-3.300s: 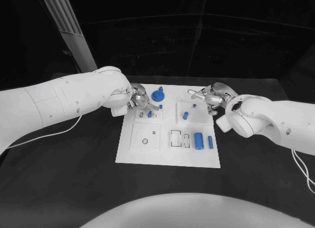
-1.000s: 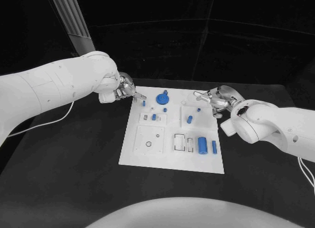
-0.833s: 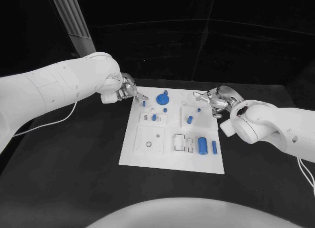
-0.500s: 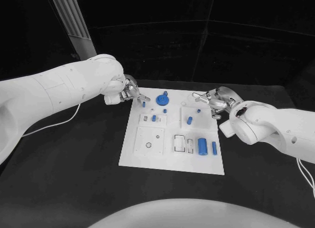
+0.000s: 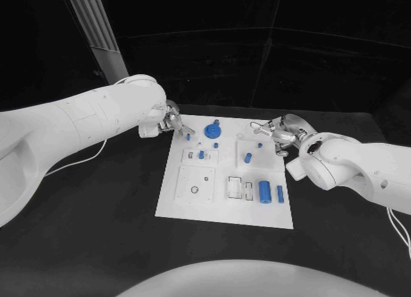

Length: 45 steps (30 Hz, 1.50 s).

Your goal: Assemble the parts on the task board

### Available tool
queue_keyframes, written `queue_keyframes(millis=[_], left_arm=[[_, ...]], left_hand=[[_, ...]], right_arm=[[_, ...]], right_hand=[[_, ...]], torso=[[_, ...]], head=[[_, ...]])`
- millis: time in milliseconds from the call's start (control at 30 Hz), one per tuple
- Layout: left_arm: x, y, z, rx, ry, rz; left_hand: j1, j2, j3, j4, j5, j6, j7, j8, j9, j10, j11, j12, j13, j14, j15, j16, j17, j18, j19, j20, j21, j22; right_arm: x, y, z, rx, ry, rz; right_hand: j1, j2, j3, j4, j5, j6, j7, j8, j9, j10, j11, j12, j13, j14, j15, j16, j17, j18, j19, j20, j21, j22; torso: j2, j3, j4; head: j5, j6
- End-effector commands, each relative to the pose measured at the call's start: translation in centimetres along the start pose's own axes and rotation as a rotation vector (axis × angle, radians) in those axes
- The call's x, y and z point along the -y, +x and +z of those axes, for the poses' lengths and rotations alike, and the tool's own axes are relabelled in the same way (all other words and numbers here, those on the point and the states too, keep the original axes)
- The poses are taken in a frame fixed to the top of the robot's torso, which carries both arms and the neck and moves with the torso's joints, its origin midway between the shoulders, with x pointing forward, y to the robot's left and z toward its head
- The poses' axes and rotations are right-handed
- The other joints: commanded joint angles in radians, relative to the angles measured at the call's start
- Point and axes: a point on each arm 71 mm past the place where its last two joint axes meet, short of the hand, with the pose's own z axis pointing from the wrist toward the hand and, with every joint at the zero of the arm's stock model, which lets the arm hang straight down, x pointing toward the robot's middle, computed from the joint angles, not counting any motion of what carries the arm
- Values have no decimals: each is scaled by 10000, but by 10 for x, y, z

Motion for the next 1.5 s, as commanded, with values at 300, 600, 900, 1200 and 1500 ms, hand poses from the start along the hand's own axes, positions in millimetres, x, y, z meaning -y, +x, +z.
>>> queue_keyframes(millis=[300,600,900,1200,1500], left_arm=[[4,1,3,116,162,236],[10,4,5,21,313,299],[10,2,6,30,213,280],[10,3,7,-60,96,320],[11,4,8,-151,53,357]], left_hand=[[244,124,25,2,310,88,-3,-120,-100,1059,70,24,2625,1038,69,30,2635,-66,1049,58,40,2633],[317,195,51,2,368,104,-7,-139,-127,1059,70,24,2625,1038,71,30,2635,-66,1049,62,40,2633],[426,283,94,3,419,96,-6,-176,-163,1059,68,24,2625,1038,72,30,2635,-66,1049,65,40,2633],[708,454,218,3,674,66,-6,-266,-248,1059,72,24,2625,1038,77,30,2635,-66,1049,72,40,2633],[1214,511,465,14,1836,60,-39,-379,-371,1059,45,24,2625,1038,60,30,2635,-66,1049,65,40,2633]], right_arm=[[-2,0,0,36,-39,-12],[-2,1,0,30,-24,-10],[-2,1,0,21,-15,-8],[-2,2,0,-9,-18,-5],[-3,2,0,-29,-3,-4]], right_hand=[[105,34,-63,-15,58,-54,-3,40,16,1041,-9,26,2631,1040,-50,24,2634,113,24,-37,-30,937],[109,36,-64,-14,61,-57,-3,43,16,1041,-9,26,2631,1040,-51,24,2634,114,23,-37,-32,937],[109,36,-64,-14,61,-57,-3,43,16,1041,-9,26,2631,1040,-51,24,2634,114,23,-37,-32,937],[109,36,-64,-14,61,-57,-3,43,16,1041,-9,26,2631,1040,-51,24,2634,114,23,-37,-32,937],[109,36,-64,-14,61,-57,-3,43,16,1041,-9,26,2631,1040,-51,24,2634,114,23,-37,-32,937]], torso=[[-6,-6,-9],[-4,-2,7],[-4,1,8],[-7,-2,9],[-11,-4,12]], head=[[-24,-38],[-110,-53],[-139,-74],[-174,-94],[-174,-104]])
